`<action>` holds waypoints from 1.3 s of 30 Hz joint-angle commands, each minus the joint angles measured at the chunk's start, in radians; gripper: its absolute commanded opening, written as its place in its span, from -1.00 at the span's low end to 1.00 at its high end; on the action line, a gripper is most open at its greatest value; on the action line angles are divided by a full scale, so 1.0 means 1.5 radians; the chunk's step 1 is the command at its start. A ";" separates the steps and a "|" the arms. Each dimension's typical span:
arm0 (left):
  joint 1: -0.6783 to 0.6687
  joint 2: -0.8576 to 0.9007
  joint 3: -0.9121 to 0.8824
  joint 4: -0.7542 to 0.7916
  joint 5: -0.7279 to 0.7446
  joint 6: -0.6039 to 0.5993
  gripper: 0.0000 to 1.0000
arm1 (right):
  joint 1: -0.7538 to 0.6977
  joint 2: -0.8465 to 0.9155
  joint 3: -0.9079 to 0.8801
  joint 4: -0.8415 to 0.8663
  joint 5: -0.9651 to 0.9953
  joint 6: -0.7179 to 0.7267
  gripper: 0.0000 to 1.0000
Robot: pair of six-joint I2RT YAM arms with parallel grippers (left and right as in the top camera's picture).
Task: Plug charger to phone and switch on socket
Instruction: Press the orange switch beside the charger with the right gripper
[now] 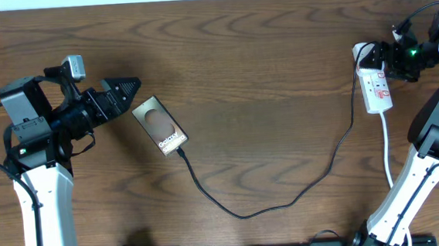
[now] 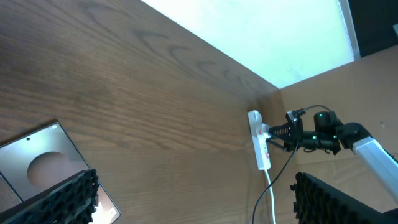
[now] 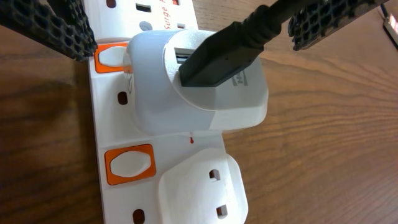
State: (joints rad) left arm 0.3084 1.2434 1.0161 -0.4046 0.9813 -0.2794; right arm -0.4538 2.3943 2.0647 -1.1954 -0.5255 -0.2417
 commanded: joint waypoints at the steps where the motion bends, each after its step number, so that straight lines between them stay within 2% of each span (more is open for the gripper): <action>1: 0.002 -0.001 0.001 -0.002 -0.004 0.017 0.96 | 0.008 -0.004 0.000 -0.001 -0.028 0.006 0.99; 39: 0.002 -0.001 0.001 -0.002 -0.004 0.017 0.96 | 0.031 -0.003 0.000 -0.016 -0.088 0.014 0.98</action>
State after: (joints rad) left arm 0.3084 1.2434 1.0161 -0.4046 0.9813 -0.2794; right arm -0.4435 2.3943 2.0651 -1.2152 -0.5793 -0.2337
